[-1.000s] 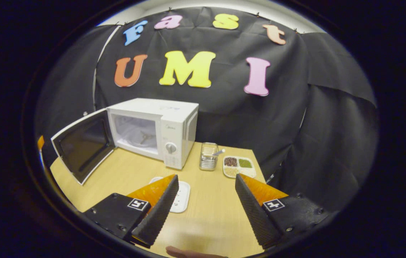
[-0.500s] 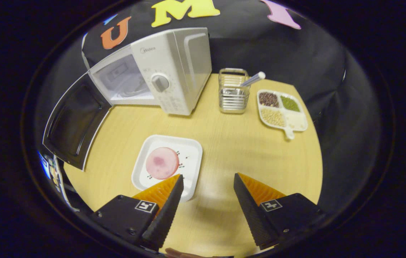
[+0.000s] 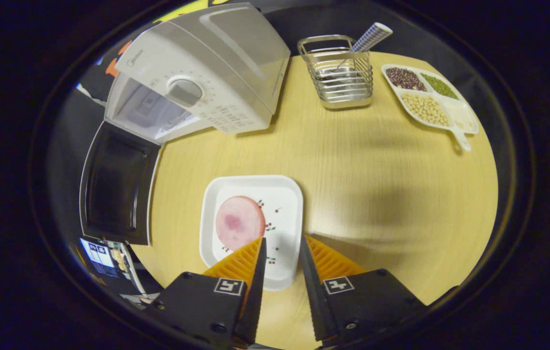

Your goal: Open the microwave oven with the left hand, put the food in, and close the microwave oven.

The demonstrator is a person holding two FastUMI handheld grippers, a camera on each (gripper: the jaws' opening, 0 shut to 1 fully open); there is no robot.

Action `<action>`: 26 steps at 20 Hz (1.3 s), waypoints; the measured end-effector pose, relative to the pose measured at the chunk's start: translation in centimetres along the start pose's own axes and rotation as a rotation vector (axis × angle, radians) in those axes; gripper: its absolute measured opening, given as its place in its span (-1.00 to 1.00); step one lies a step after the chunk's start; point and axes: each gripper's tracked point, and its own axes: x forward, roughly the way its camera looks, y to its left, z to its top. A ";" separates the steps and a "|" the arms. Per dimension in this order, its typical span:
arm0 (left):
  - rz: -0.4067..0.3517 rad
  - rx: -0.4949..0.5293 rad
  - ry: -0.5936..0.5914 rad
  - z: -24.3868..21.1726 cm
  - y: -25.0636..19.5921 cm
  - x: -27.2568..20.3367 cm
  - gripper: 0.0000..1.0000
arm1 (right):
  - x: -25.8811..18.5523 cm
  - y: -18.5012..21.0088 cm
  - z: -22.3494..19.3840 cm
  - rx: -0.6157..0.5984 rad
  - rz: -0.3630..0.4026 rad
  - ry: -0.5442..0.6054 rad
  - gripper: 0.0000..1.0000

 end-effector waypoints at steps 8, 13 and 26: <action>-0.002 0.013 -0.009 -0.5 -0.4 0.0 0.87 | 0.9 -1.5 0.3 -0.068 -0.029 0.186 -0.90; -0.008 0.003 -0.007 -0.7 -1.0 -0.3 0.87 | 0.9 -1.5 0.4 0.008 0.102 0.205 -1.00; -0.078 0.053 -0.010 -0.6 -2.7 -1.7 0.87 | 1.0 -0.5 -0.8 0.189 0.344 0.072 -0.94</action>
